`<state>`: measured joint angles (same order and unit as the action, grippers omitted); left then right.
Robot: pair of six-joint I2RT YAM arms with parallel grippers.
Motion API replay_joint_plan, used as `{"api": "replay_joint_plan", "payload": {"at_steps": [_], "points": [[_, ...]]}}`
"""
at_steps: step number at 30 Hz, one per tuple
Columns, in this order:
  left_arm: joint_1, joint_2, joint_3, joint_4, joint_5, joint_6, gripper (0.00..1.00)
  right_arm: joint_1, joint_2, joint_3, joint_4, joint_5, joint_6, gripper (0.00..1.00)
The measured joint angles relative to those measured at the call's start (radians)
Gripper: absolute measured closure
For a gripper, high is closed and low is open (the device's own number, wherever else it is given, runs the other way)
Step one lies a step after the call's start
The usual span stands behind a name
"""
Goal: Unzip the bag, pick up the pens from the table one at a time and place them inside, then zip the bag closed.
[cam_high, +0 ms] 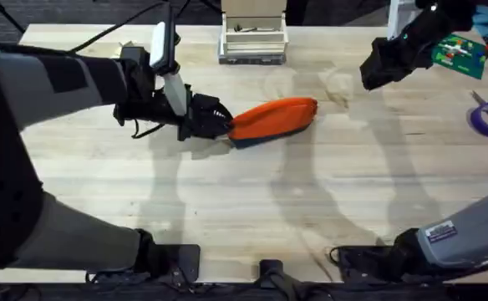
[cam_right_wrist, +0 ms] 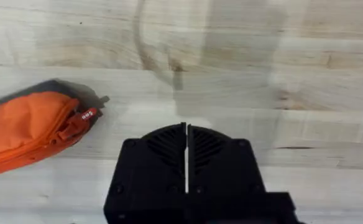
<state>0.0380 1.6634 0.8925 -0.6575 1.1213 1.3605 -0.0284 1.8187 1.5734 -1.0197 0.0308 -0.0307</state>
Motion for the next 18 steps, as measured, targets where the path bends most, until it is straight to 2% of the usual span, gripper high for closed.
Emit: {"api": "replay_joint_plan", "payload": {"at_steps": [3,5,9,10,16,18], "points": [[0.0,0.0,0.0,0.0,0.0,0.0,0.959,0.0,-0.01,0.0,-0.01,-0.001,0.001,0.952],[0.0,0.0,0.0,0.0,0.0,0.0,0.958,0.0,-0.028,0.0,-0.019,-0.01,-0.015,0.712],[0.0,0.0,0.0,0.0,0.0,0.0,0.959,0.0,-0.101,0.0,-0.042,-0.057,-0.052,0.117],[0.0,0.0,0.0,0.0,0.0,0.0,0.959,0.0,-0.12,0.0,-0.047,-0.064,-0.062,0.037],[0.0,0.0,0.0,0.0,0.0,0.0,0.953,0.002,-0.241,0.0,-0.085,-0.088,-0.088,0.004],[0.0,0.0,0.0,0.0,0.001,0.002,0.844,0.002,-0.275,0.0,-0.089,-0.092,-0.093,0.004]]}}
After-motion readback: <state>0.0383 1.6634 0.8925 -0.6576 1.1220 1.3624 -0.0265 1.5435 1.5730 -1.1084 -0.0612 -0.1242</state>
